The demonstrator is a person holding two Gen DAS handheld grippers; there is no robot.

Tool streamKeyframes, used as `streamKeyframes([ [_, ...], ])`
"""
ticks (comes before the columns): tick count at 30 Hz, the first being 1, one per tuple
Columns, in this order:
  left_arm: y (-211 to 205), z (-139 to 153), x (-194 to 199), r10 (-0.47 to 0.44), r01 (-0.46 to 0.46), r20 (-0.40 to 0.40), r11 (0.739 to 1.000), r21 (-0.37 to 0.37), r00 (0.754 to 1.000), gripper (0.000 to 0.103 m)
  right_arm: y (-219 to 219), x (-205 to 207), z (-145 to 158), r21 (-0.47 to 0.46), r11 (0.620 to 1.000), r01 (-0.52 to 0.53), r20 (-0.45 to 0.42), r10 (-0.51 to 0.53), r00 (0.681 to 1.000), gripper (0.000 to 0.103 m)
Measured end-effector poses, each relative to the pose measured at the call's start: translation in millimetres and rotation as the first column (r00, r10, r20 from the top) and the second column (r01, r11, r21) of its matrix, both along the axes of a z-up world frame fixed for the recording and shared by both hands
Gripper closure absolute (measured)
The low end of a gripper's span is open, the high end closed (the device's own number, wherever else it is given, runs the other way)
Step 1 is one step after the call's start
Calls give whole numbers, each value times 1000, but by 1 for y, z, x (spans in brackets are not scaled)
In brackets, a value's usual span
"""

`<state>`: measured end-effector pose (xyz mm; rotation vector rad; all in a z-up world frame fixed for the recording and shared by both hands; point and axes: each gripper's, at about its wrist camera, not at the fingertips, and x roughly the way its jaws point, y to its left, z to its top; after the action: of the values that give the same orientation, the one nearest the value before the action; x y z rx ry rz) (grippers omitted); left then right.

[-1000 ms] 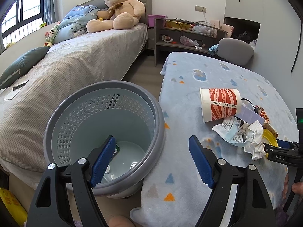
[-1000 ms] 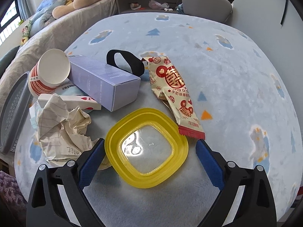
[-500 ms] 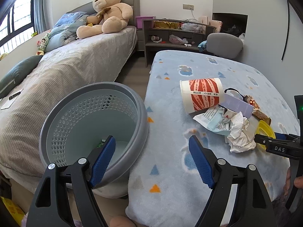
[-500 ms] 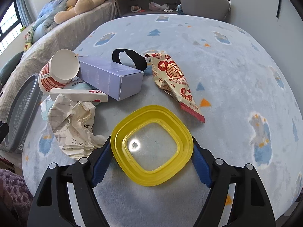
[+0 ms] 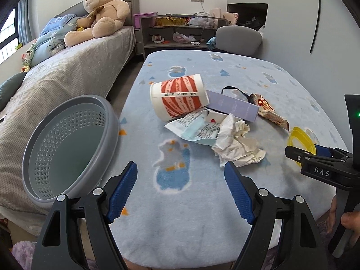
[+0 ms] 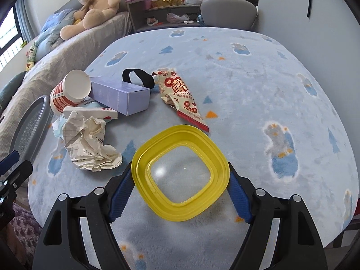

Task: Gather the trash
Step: 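Grasp the crumpled paper with the left gripper while the right lifts the yellow container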

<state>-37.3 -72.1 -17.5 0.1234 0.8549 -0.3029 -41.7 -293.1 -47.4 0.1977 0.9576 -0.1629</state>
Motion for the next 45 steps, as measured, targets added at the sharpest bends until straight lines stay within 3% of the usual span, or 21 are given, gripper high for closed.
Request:
streamKeyframes([
  [8, -46, -6, 8, -47, 47, -31, 999, 2, 998, 27, -17, -10, 5, 41, 999, 29, 22, -30, 999, 28],
  [24, -80, -36, 42, -4, 5, -98, 1000, 18, 995, 27, -27, -19, 17, 89, 996, 24, 66, -30, 997, 28],
  [27, -81, -41, 43, 1, 1, -105, 1000, 23, 994, 38, -28, -20, 17, 92, 996, 23, 68, -29, 997, 28],
  [29, -81, -42, 42, -23, 23, -121, 1000, -2, 992, 58, -28, -20, 17, 92, 996, 23, 67, -30, 997, 28],
  [34, -82, -39, 32, -50, 50, -108, 999, 1, 993, 65, -28, -20, 17, 90, 996, 25, 66, -31, 997, 28],
  [45, -54, -19, 5, -66, 65, -69, 998, -15, 995, 71, -22, -16, 16, 74, 997, 14, 62, -19, 998, 28],
])
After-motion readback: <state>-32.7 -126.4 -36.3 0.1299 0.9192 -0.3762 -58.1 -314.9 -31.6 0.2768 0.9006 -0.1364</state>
